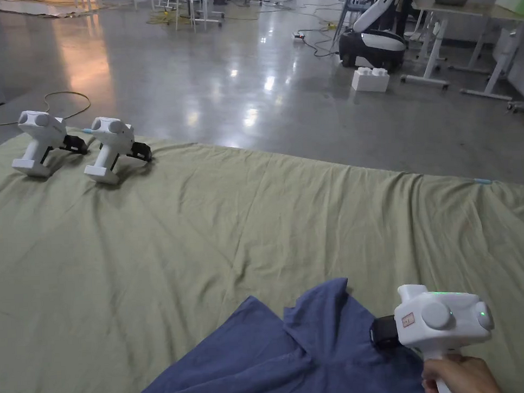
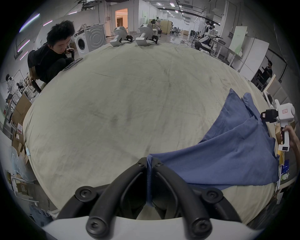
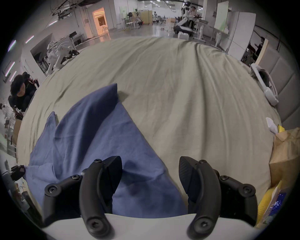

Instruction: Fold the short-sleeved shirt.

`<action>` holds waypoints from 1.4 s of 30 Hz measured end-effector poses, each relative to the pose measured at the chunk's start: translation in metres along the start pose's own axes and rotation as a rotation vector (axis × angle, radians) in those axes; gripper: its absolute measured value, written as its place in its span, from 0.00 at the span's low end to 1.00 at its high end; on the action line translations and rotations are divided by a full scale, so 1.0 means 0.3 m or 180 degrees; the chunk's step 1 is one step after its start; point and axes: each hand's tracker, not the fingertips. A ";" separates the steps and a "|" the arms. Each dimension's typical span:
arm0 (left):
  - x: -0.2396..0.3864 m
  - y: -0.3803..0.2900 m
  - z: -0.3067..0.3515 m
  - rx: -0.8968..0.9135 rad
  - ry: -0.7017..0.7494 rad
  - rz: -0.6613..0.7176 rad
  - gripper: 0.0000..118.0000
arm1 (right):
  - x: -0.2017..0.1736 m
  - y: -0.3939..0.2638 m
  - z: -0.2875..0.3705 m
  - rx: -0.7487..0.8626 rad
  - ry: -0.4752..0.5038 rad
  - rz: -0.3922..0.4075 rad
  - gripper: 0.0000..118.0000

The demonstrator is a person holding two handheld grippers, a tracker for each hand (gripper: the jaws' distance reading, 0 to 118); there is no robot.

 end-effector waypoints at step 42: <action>0.294 0.735 0.639 0.1710 -0.0632 -0.0350 0.05 | 0.108 -0.018 1.245 0.2533 -0.0973 -0.0074 0.04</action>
